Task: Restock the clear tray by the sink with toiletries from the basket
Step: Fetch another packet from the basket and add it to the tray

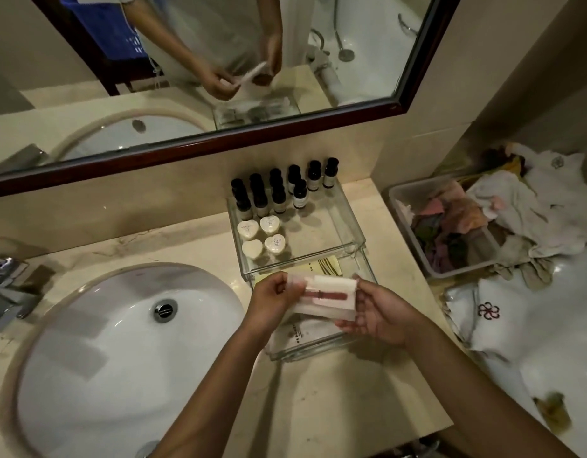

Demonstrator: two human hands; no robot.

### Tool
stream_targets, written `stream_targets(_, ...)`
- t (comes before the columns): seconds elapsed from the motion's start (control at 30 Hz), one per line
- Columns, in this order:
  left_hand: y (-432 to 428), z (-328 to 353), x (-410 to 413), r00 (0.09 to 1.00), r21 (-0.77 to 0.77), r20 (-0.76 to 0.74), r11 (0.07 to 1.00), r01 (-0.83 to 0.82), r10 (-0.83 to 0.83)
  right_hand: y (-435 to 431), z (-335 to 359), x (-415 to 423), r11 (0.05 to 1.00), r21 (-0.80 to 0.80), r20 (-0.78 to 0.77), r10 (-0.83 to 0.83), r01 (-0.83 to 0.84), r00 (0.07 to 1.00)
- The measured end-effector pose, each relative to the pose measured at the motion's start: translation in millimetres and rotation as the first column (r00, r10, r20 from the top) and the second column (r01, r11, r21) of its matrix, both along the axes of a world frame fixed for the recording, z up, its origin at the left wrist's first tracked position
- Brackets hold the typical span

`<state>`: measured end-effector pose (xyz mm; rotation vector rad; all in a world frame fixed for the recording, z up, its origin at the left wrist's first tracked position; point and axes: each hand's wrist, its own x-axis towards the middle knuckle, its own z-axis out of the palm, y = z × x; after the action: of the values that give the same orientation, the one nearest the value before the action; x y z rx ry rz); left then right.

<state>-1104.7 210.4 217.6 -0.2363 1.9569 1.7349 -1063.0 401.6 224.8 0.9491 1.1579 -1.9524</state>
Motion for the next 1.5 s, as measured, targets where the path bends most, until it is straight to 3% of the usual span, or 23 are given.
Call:
stream_targets(0.1, -3, -10, 7, 0.997, -0.11, 0.037, 0.992, -0.063, 0.068, -2, 6, -4, 0.942, 0.317, -0.12, 0.151, -0.107, 0.981)
stream_targets(0.17, -5, -15, 14, 0.995, -0.185, 0.042, 0.979, -0.08, 0.089, -7, 7, -6, 0.794, 0.575, -0.152, 0.342, -0.199, 0.927)
stream_targets(0.23, -7, -18, 19, 0.994, -0.26, 0.055, 0.963, -0.073, 0.091, -12, 6, -10, 0.64, 0.71, -0.101, 0.507, -0.295, 0.856)
stream_targets(0.3, -12, -20, 24, 0.994, -0.322, 0.084, 0.946, -0.043, 0.074, -17, 4, -13, 0.544, 0.743, -0.03, 0.609, -0.389, 0.793)
stream_targets(0.47, -27, -27, 38, 0.996, -0.367, 0.093, 0.929, 0.038, -0.004, -21, -18, -8, 0.499, 0.686, 0.03, 0.707, -0.529, 0.706)
stream_targets(0.53, -29, -29, 40, 0.996, -0.384, 0.094, 0.923, 0.038, -0.002, -19, -25, -6, 0.423, 0.704, 0.056, 0.768, -0.57, 0.638)
stream_targets(0.63, -29, -33, 35, 0.99, -0.398, 0.092, 0.915, -0.065, 0.111, -11, -34, -10, 0.282, 0.825, 0.103, 0.778, -0.49, 0.62)
stream_targets(0.7, -29, -35, 26, 0.973, -0.384, 0.094, 0.909, -0.16, 0.211, -4, -35, -16, 0.112, 0.927, 0.142, 0.78, -0.359, 0.61)
stream_targets(0.77, -31, -36, 17, 0.958, -0.37, 0.082, 0.901, -0.227, 0.275, 4, -46, -25, -0.097, 0.972, 0.189, 0.865, -0.216, 0.465)
stream_targets(0.87, -34, -36, 9, 0.932, -0.337, 0.087, 0.891, -0.304, 0.351, 8, -58, -40, -0.238, 0.96, 0.269, 0.931, -0.148, 0.246)
stream_targets(0.97, -37, -33, 3, 0.917, -0.31, 0.109, 0.89, -0.336, 0.384, 4, -65, -50, -0.293, 0.937, 0.32, 0.938, -0.188, 0.135)
stream_targets(1.13, -42, -25, 1, 0.928, -0.199, 0.144, 0.929, -0.313, 0.344, 7, -68, -58, -0.302, 0.93, 0.329, 0.938, -0.209, 0.106)
stream_targets(1.37, -48, -27, 2, 0.908, -0.126, 0.183, 0.925, -0.359, 0.377, 26, -47, -66, -0.143, 0.948, 0.198, 0.964, -0.286, 0.175)
stream_targets(1.5, -50, -29, 3, 0.896, -0.112, 0.201, 0.918, -0.38, 0.396, 28, -38, -67, -0.179, 0.923, 0.21, 0.976, -0.341, 0.055)
